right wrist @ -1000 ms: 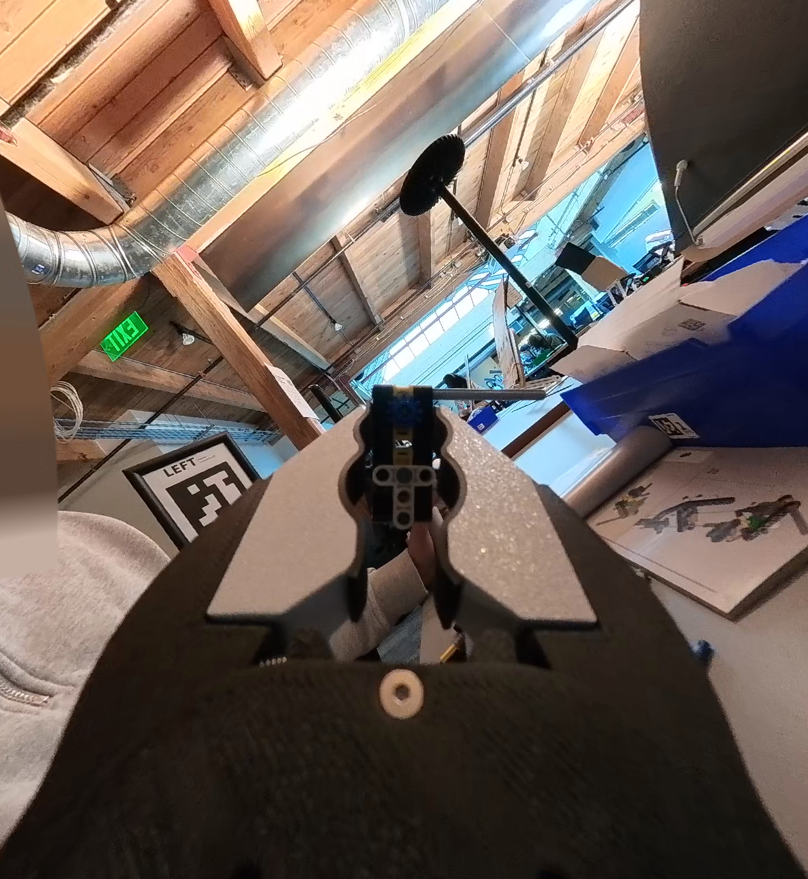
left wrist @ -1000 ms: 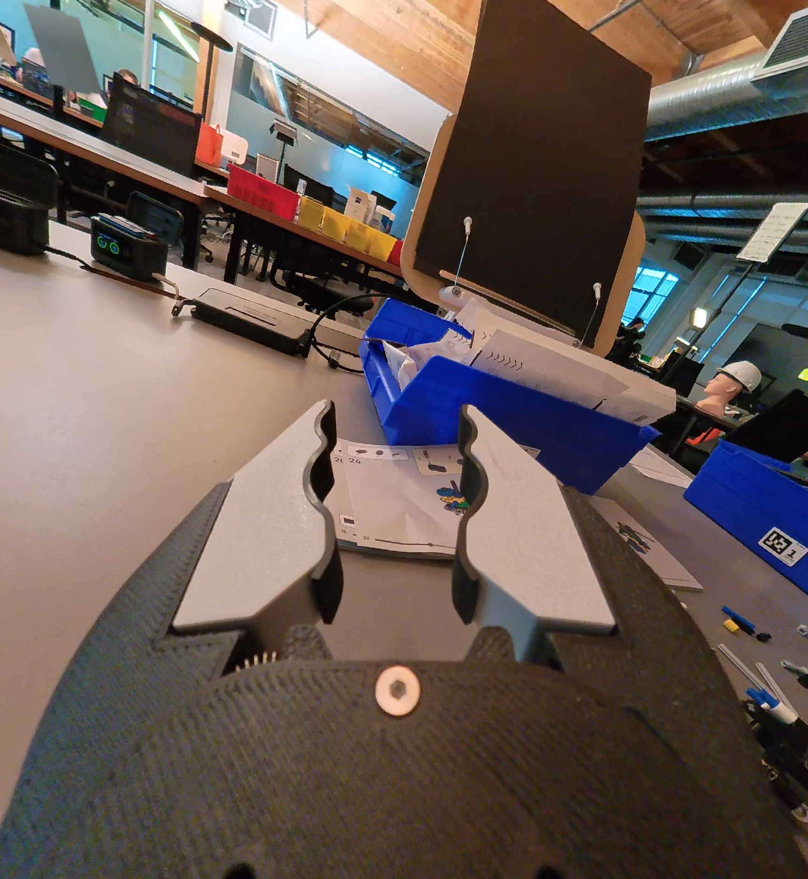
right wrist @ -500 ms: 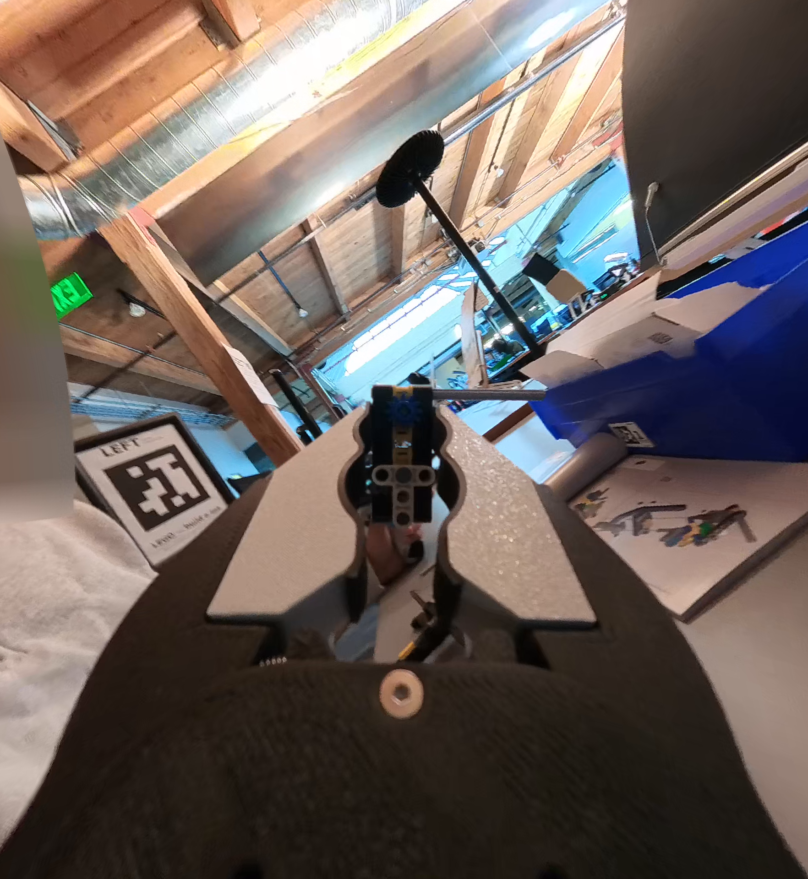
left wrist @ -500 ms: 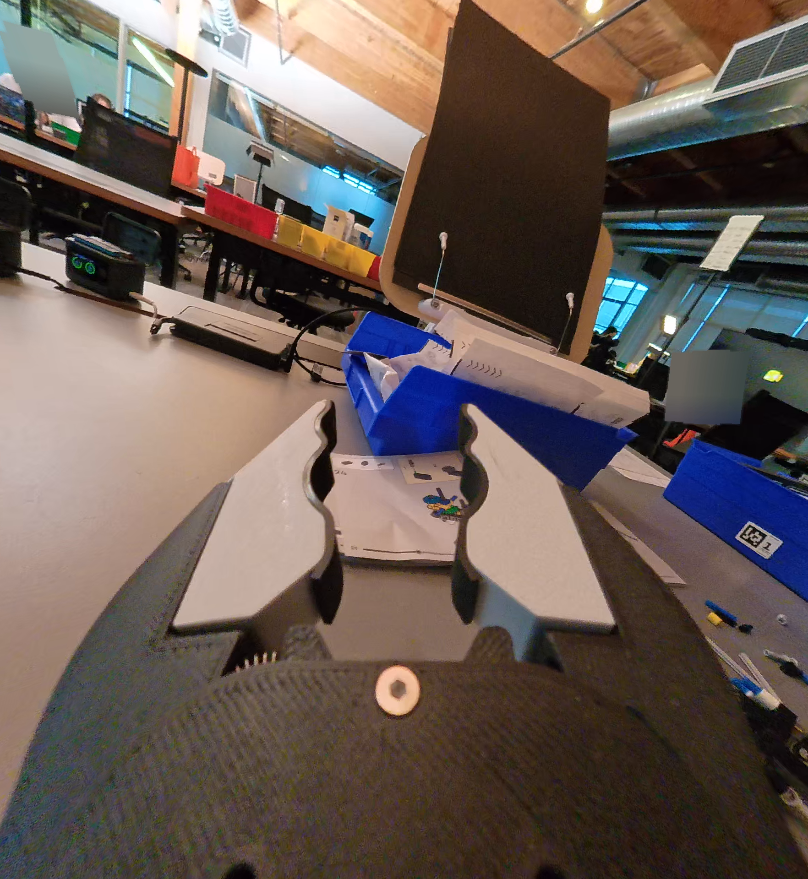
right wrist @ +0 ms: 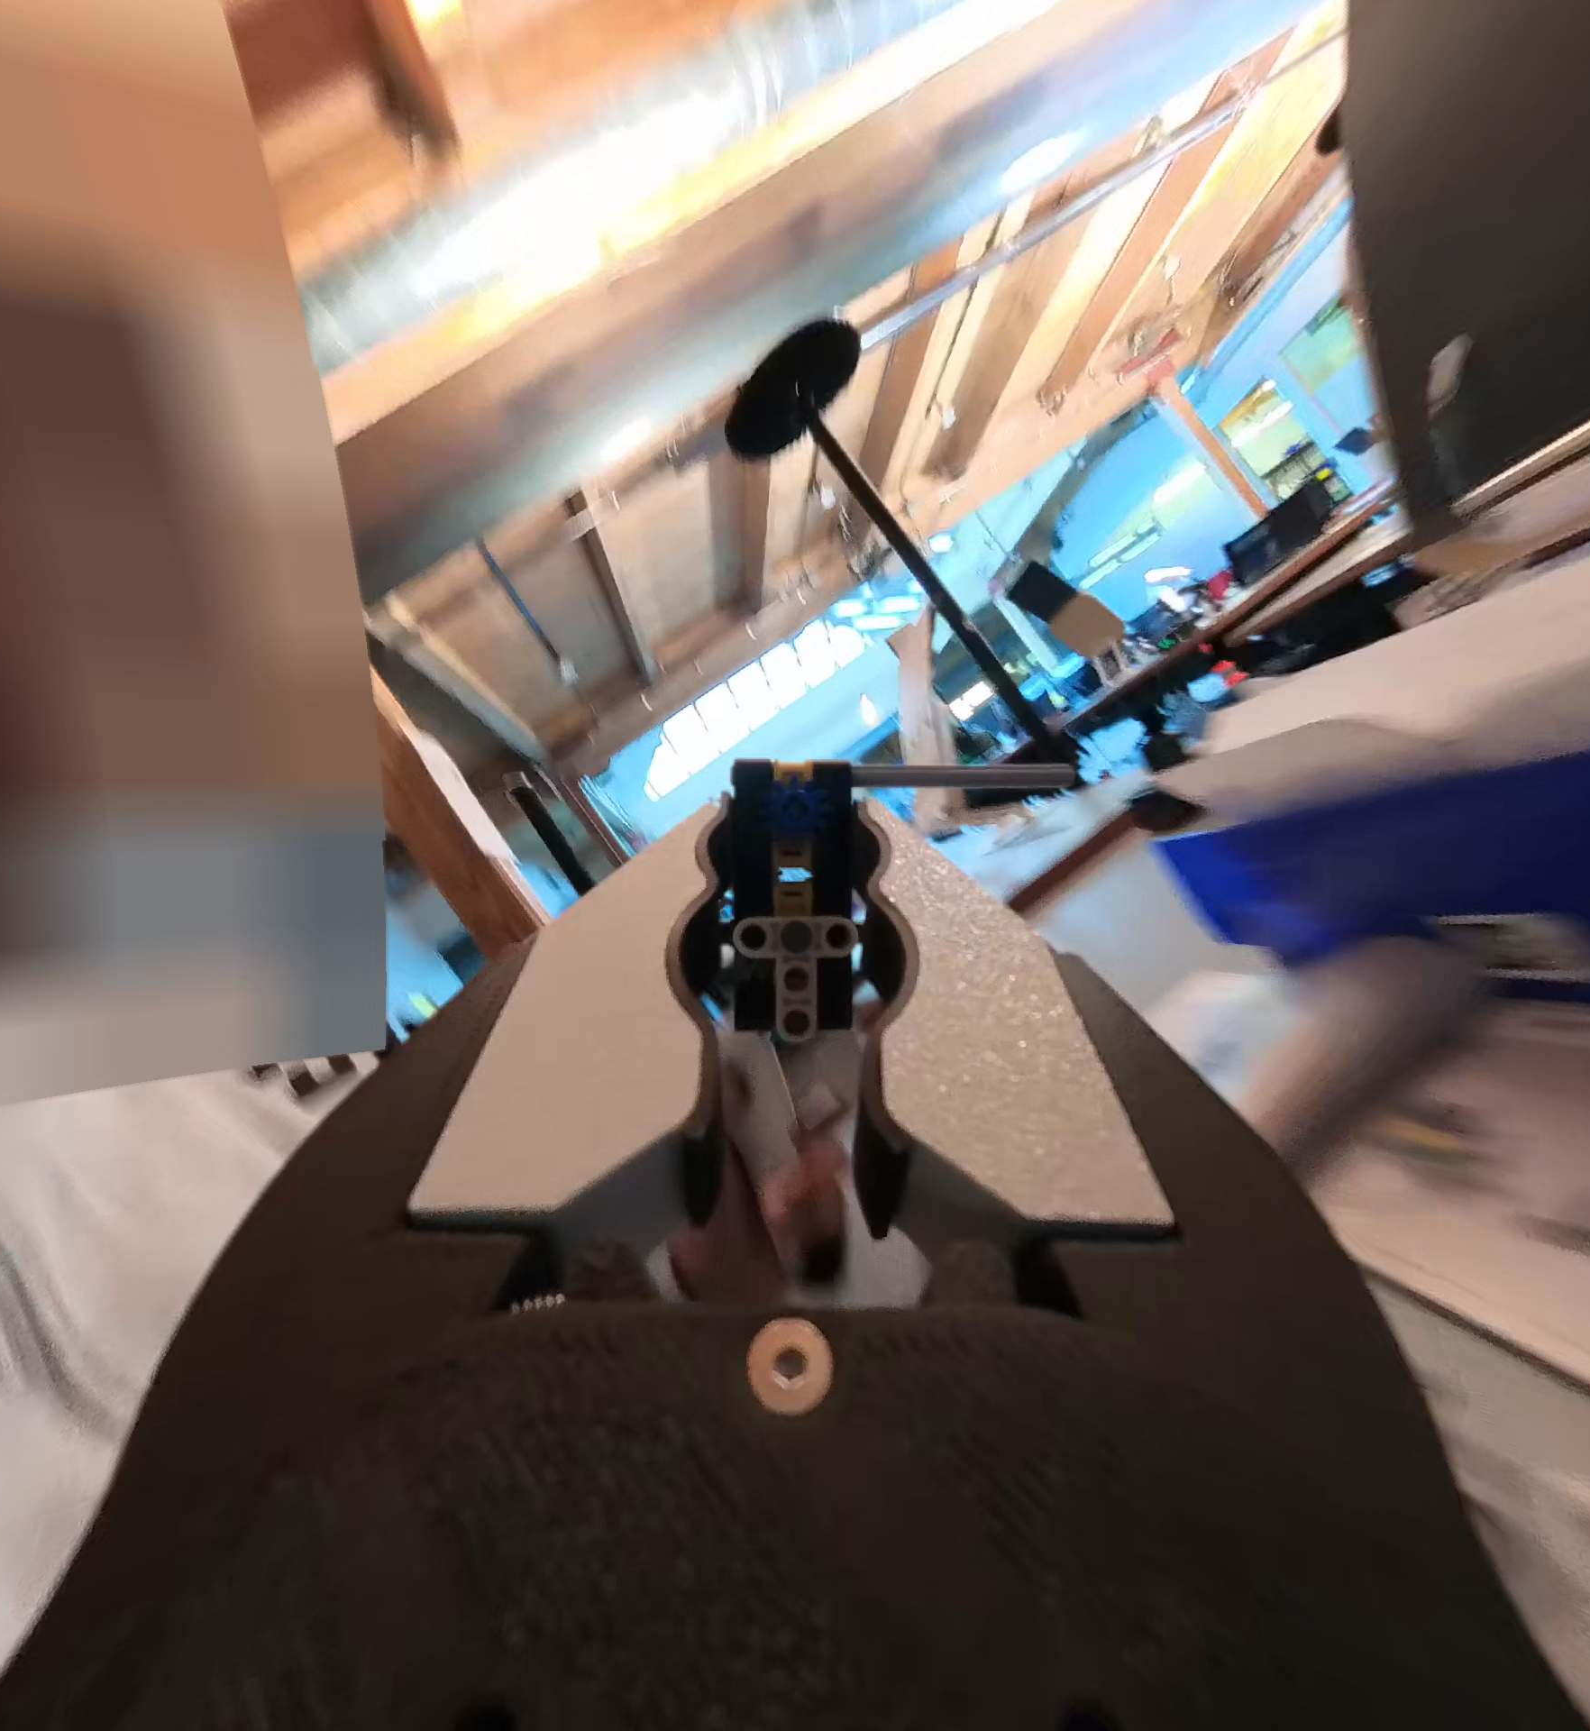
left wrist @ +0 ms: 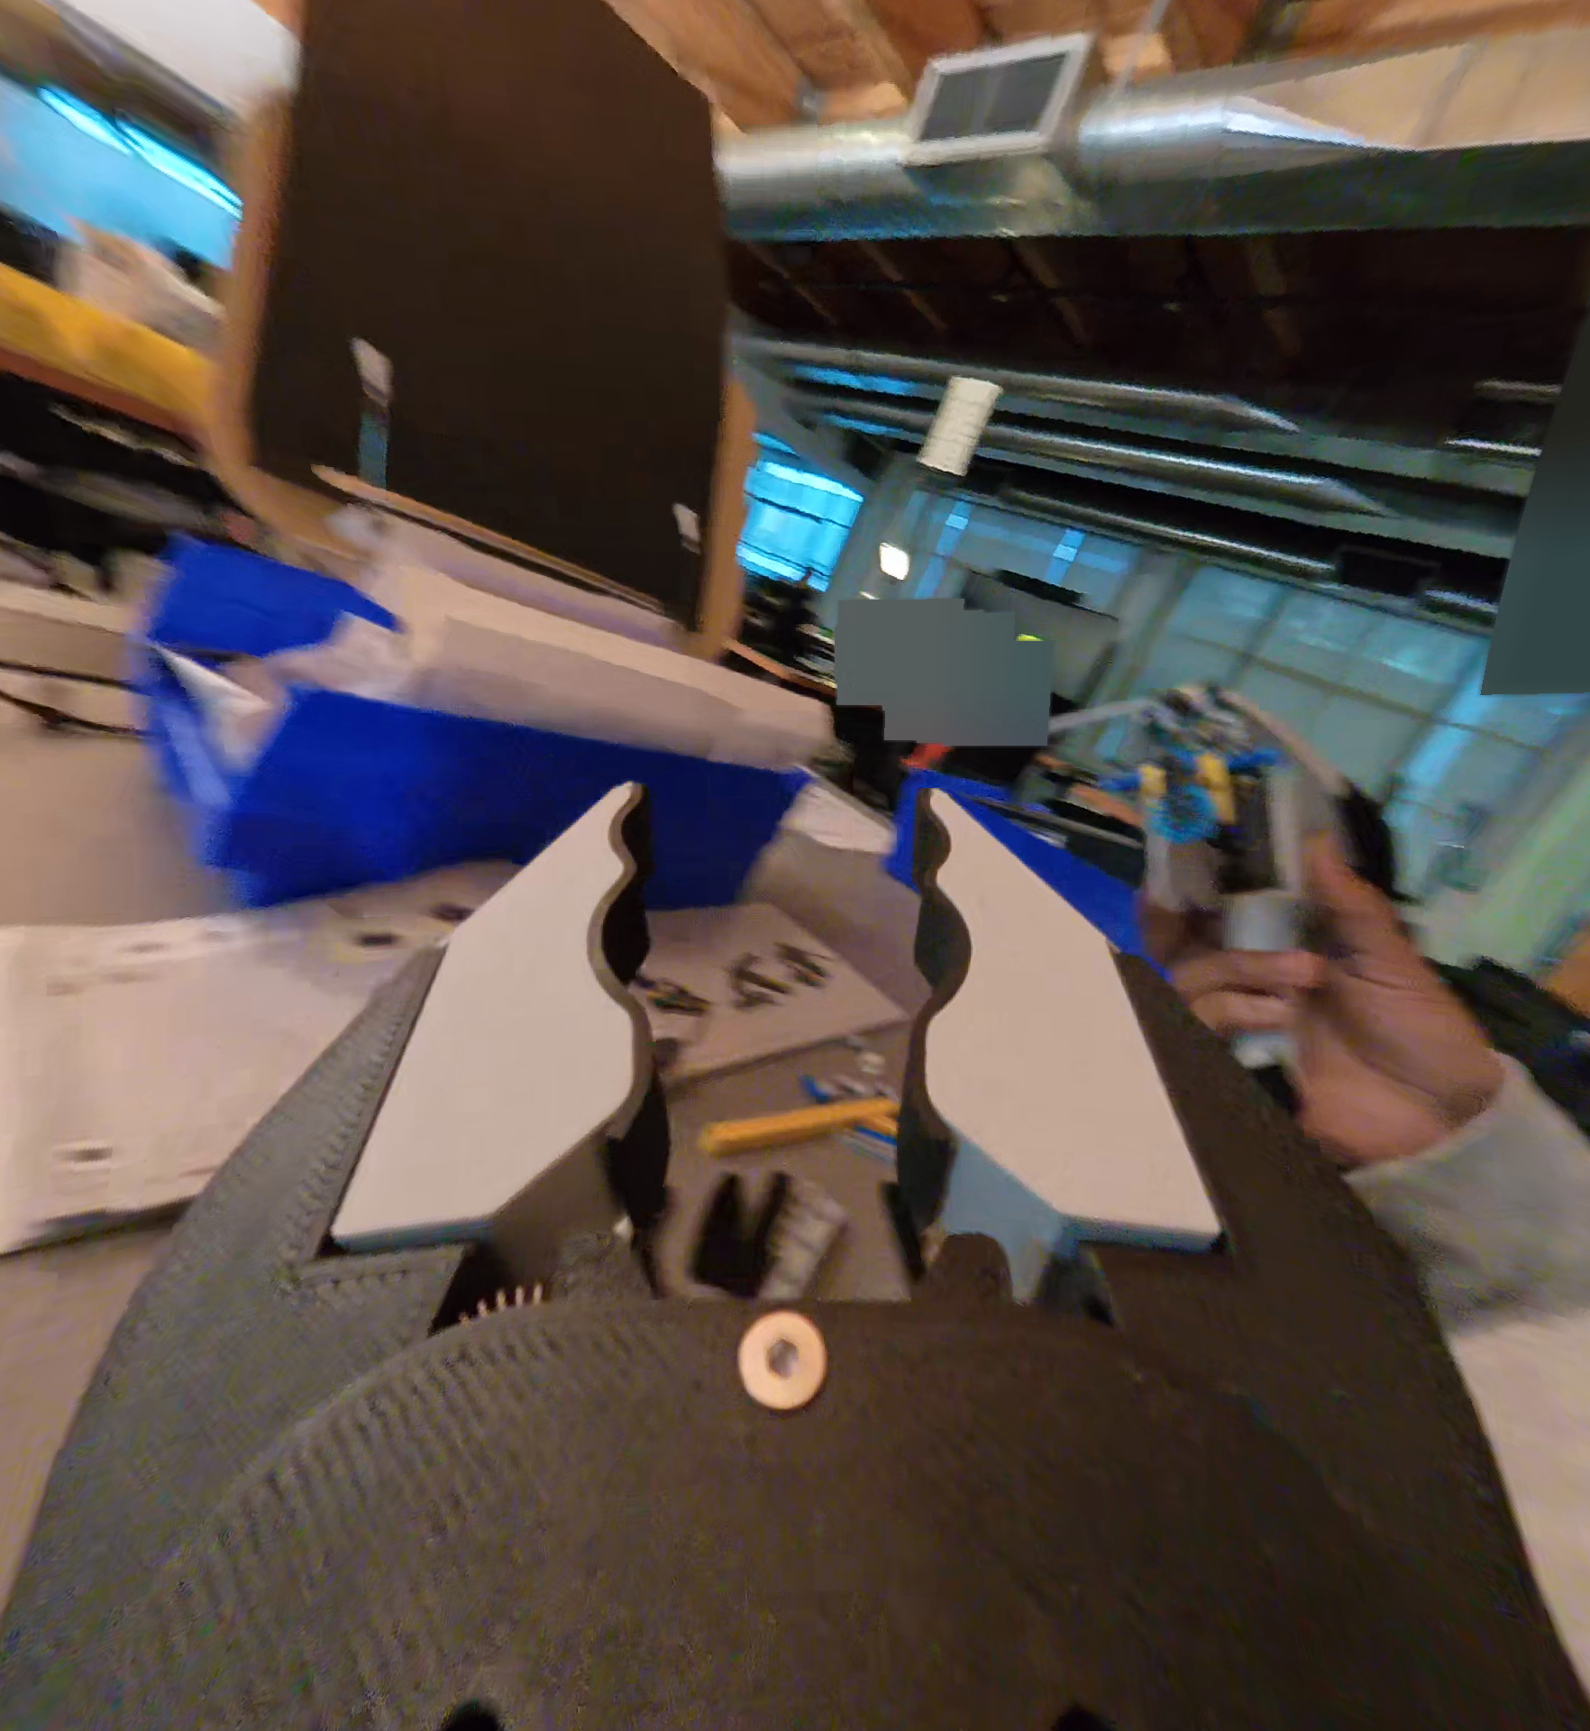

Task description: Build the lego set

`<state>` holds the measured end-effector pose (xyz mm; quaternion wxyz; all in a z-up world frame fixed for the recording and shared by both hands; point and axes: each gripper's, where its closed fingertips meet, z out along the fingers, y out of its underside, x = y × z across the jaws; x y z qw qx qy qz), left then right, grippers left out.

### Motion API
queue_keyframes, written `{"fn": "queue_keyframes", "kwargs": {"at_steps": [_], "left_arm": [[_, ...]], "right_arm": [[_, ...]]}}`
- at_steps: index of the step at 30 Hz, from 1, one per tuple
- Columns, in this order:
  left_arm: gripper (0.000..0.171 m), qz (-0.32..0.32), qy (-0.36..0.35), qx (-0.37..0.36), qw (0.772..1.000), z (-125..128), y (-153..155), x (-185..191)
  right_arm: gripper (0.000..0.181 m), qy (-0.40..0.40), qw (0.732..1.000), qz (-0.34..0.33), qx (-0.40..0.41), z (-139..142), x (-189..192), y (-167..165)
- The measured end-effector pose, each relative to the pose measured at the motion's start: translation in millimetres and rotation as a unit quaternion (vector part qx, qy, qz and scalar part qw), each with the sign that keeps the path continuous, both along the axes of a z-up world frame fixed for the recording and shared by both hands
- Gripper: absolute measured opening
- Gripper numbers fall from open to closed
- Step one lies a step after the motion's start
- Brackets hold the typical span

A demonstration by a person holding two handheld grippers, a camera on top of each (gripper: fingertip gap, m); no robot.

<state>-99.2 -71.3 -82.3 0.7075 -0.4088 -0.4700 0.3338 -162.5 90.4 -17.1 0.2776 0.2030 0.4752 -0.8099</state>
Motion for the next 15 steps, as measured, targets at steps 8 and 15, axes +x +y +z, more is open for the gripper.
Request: {"fn": "queue_keyframes", "kwargs": {"at_steps": [8, 15], "left_arm": [[0.061, -0.191, -0.008, 0.177, 0.965, 4, 60, 7], [0.056, -0.228, 0.032, 0.209, 0.950, 35, 62, 19]], "right_arm": [[0.022, -0.061, 0.996, 0.062, 0.005, 5, 41, -86], [0.022, -0.043, 0.997, 0.063, 0.000, 10, 54, -108]]}}
